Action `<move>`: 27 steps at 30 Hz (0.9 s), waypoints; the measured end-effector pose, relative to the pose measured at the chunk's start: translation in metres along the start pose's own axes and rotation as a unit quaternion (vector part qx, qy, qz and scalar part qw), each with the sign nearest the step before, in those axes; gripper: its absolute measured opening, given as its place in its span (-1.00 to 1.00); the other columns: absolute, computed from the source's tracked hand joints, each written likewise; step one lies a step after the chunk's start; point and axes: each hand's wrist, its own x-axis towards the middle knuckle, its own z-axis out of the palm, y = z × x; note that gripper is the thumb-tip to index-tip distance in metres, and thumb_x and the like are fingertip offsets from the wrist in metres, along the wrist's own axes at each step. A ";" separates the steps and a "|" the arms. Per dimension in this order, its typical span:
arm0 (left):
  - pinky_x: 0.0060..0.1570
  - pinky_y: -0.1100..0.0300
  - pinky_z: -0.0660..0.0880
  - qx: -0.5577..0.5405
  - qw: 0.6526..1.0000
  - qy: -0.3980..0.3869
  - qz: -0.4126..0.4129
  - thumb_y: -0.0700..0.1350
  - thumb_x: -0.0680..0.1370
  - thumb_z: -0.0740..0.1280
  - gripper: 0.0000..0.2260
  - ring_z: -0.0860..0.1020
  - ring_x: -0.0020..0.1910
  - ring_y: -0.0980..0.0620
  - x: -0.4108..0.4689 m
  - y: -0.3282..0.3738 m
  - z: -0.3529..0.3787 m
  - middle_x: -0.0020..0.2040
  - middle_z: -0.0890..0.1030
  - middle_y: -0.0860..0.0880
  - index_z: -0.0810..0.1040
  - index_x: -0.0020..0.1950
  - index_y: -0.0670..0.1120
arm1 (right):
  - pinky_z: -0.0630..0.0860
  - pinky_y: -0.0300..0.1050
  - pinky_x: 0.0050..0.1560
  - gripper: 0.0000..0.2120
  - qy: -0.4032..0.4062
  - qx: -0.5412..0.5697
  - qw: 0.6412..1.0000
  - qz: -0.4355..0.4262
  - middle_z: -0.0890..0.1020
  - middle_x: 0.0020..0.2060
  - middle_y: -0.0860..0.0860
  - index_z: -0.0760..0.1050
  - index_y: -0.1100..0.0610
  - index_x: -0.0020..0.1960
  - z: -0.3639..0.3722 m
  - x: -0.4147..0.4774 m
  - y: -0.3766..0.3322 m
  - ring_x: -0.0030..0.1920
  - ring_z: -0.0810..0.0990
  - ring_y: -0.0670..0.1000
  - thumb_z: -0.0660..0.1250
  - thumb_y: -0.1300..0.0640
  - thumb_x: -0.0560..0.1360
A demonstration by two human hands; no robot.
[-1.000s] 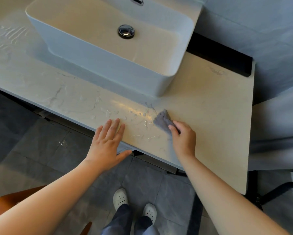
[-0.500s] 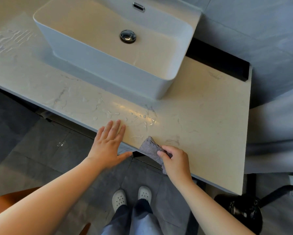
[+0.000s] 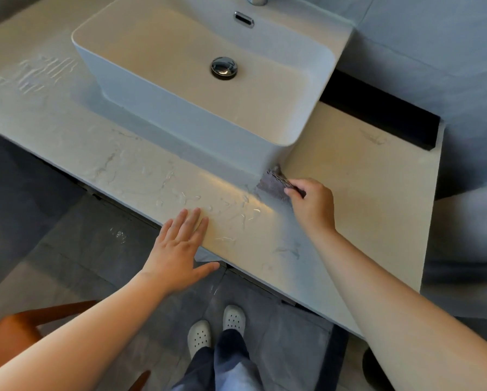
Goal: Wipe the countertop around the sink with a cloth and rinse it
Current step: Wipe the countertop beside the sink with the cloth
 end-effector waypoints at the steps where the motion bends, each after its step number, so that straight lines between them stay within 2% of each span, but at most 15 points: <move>1: 0.47 -0.02 -0.25 0.005 1.000 0.000 -0.001 0.49 0.36 -0.15 -0.12 -0.33 0.49 -0.05 0.000 0.000 0.001 0.53 -0.30 -0.01 -0.24 0.54 0.02 | 0.46 -0.15 -0.08 -0.81 -0.014 -0.018 1.000 -0.017 0.67 -0.07 0.07 0.64 0.15 0.06 0.004 0.003 0.002 -0.04 0.60 0.10 0.36 0.21 0.46; 5: 0.48 -0.04 -0.20 -0.004 1.000 0.015 -0.009 0.46 0.41 -0.02 -0.14 -0.32 0.50 -0.03 0.000 0.000 0.008 0.54 -0.25 0.00 -0.21 0.54 0.04 | 0.49 -0.07 -0.05 -0.77 -0.033 -0.065 0.994 -0.077 0.66 -0.02 0.08 0.62 0.16 0.12 0.020 0.005 0.007 0.00 0.58 0.12 0.35 0.21 0.47; 7: 0.48 -0.05 -0.19 -0.009 1.000 0.019 -0.008 0.45 0.43 0.02 -0.16 -0.31 0.50 -0.03 0.000 0.001 0.009 0.55 -0.23 0.01 -0.19 0.54 0.04 | 0.52 0.02 0.01 -0.75 -0.021 -0.059 0.995 -0.078 0.65 0.01 0.08 0.61 0.17 0.14 0.027 0.005 0.010 0.02 0.58 0.14 0.35 0.20 0.48; 11: 0.47 -0.02 -0.22 -0.022 0.999 0.029 -0.021 0.43 0.44 0.05 -0.17 -0.29 0.50 -0.01 -0.001 0.006 0.009 0.55 -0.22 0.02 -0.16 0.54 0.05 | 0.52 0.12 -0.01 -0.78 -0.003 -0.049 0.997 -0.053 0.66 -0.02 0.10 0.62 0.17 0.10 0.038 0.006 0.009 -0.02 0.59 0.20 0.35 0.22 0.46; 15: 0.48 -0.02 -0.22 -0.014 0.999 0.021 -0.035 0.43 0.43 0.00 -0.18 -0.29 0.50 -0.02 -0.001 0.009 0.005 0.54 -0.23 0.03 -0.17 0.54 0.05 | 0.49 0.06 -0.01 -0.79 -0.001 -0.046 0.997 -0.054 0.66 -0.02 0.10 0.62 0.16 0.09 0.047 -0.008 -0.001 -0.04 0.58 0.19 0.36 0.21 0.46; 20: 0.47 0.00 -0.18 -0.037 0.999 0.019 -0.028 0.43 0.43 0.00 -0.20 -0.21 0.52 -0.01 -0.001 0.007 -0.001 0.55 -0.15 0.03 -0.07 0.55 0.06 | 0.45 0.01 -0.05 -0.78 0.005 -0.050 0.996 -0.071 0.65 -0.06 0.03 0.63 0.11 0.08 0.058 -0.043 -0.006 -0.07 0.59 0.13 0.41 0.21 0.44; 24: 0.47 0.04 0.06 -0.135 0.990 0.040 -0.025 0.42 0.41 0.03 -0.23 0.09 0.51 0.01 0.004 -0.005 -0.022 0.53 0.14 0.04 0.19 0.51 0.02 | 0.48 -0.01 -0.12 -0.77 0.025 -0.043 0.996 -0.074 0.64 -0.11 0.01 0.63 0.11 0.08 0.065 -0.074 -0.008 -0.13 0.57 0.11 0.39 0.20 0.43; 27: 0.44 0.05 0.06 -0.108 0.992 0.065 -0.017 0.36 0.44 0.02 -0.26 0.13 0.50 -0.05 0.002 -0.027 -0.030 0.50 0.23 -0.02 0.24 0.49 -0.04 | 0.50 -0.01 -0.15 -0.77 0.028 -0.039 0.996 -0.071 0.63 -0.13 0.00 0.63 0.12 0.08 0.070 -0.098 -0.013 -0.14 0.57 0.09 0.40 0.21 0.43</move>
